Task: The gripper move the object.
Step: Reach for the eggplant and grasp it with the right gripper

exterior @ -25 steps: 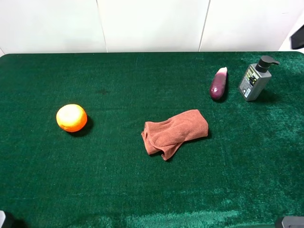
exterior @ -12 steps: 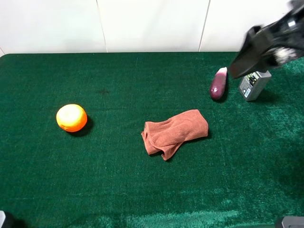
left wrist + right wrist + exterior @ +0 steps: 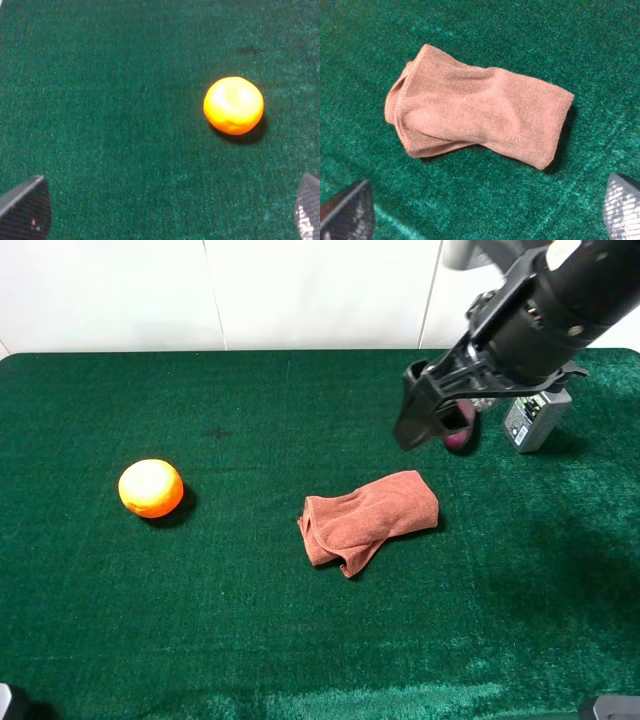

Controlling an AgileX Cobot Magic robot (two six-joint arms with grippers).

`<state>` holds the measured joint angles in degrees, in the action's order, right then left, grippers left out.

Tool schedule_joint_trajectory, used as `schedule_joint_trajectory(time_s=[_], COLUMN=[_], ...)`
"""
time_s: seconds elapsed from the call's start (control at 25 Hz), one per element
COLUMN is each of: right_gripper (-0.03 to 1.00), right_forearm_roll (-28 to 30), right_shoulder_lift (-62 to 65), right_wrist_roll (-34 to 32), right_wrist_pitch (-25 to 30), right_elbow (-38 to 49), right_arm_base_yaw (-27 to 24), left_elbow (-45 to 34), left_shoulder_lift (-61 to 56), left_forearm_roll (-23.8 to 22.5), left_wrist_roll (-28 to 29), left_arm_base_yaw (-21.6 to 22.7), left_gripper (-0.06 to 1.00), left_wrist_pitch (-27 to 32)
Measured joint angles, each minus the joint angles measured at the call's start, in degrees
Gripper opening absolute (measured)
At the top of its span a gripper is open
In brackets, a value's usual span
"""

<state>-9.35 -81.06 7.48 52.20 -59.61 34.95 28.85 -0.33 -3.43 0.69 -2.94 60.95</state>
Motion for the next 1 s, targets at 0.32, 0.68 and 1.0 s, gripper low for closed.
schedule_joint_trajectory(time_s=[0.32, 0.68, 1.0], right_gripper=[0.70, 0.70, 0.70], right_forearm_roll=[8.7, 9.3, 8.5], right_shoulder_lift=[-7.9, -16.8, -22.4], right_wrist_roll=[-11.5, -16.5, -16.8], right_wrist_pitch=[-0.7, -1.1, -7.1], right_elbow=[-8.4, -13.8, -14.1], right_arm_base_yaw=[-0.4, -9.0, -16.1], left_elbow=[0.0, 0.0, 0.0], left_shoulder_lift=[0.0, 0.0, 0.0], left_forearm_roll=[0.0, 0.0, 0.0], left_wrist_roll=[0.0, 0.0, 0.0], left_arm_base_yaw=[0.0, 0.0, 0.0], left_gripper=[0.99, 0.99, 0.99], left_wrist_pitch=[0.0, 0.0, 0.0])
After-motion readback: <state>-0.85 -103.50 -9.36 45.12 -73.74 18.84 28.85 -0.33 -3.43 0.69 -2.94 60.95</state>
